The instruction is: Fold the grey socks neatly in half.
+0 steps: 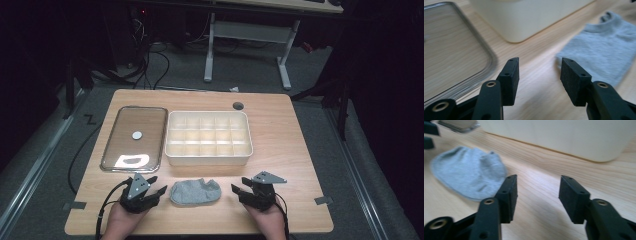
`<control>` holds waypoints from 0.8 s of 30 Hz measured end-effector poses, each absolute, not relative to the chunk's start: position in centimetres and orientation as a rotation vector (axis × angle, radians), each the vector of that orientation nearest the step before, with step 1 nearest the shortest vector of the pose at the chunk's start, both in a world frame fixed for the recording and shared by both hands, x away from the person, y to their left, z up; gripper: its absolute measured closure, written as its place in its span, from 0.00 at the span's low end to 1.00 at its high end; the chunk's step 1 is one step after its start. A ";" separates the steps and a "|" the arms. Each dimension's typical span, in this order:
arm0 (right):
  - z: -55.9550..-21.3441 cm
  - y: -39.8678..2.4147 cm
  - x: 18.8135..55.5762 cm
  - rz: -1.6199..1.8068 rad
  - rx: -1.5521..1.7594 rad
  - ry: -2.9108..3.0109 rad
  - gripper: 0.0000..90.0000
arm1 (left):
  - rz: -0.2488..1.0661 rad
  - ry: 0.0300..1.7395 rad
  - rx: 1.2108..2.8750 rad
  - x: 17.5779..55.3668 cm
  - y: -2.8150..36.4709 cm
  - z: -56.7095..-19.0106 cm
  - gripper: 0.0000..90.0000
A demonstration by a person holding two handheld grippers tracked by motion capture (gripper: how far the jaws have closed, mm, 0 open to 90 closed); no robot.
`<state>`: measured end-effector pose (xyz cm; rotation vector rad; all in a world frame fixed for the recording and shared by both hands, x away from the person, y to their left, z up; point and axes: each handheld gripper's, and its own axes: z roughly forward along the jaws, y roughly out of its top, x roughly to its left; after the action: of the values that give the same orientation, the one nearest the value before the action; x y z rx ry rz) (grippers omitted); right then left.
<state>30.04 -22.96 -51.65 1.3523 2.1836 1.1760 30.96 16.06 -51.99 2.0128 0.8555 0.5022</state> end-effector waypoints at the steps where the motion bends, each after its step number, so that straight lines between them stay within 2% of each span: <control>1: -51.6 -23.0 30.0 1.176 1.352 2.184 0.53 | 0.503 0.872 2.007 31.1 16.3 -52.0 0.55; 12: -51.7 -23.2 28.9 1.129 1.316 2.106 0.56 | 0.456 0.936 1.993 32.1 16.7 -52.1 0.50; 24: -51.4 -23.0 28.6 1.169 1.317 2.089 0.58 | 0.403 0.936 1.986 31.8 16.6 -52.2 0.55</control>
<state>28.55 -22.98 -51.40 1.3171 2.0894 1.1690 31.83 16.55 -52.17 1.9862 0.9358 0.4032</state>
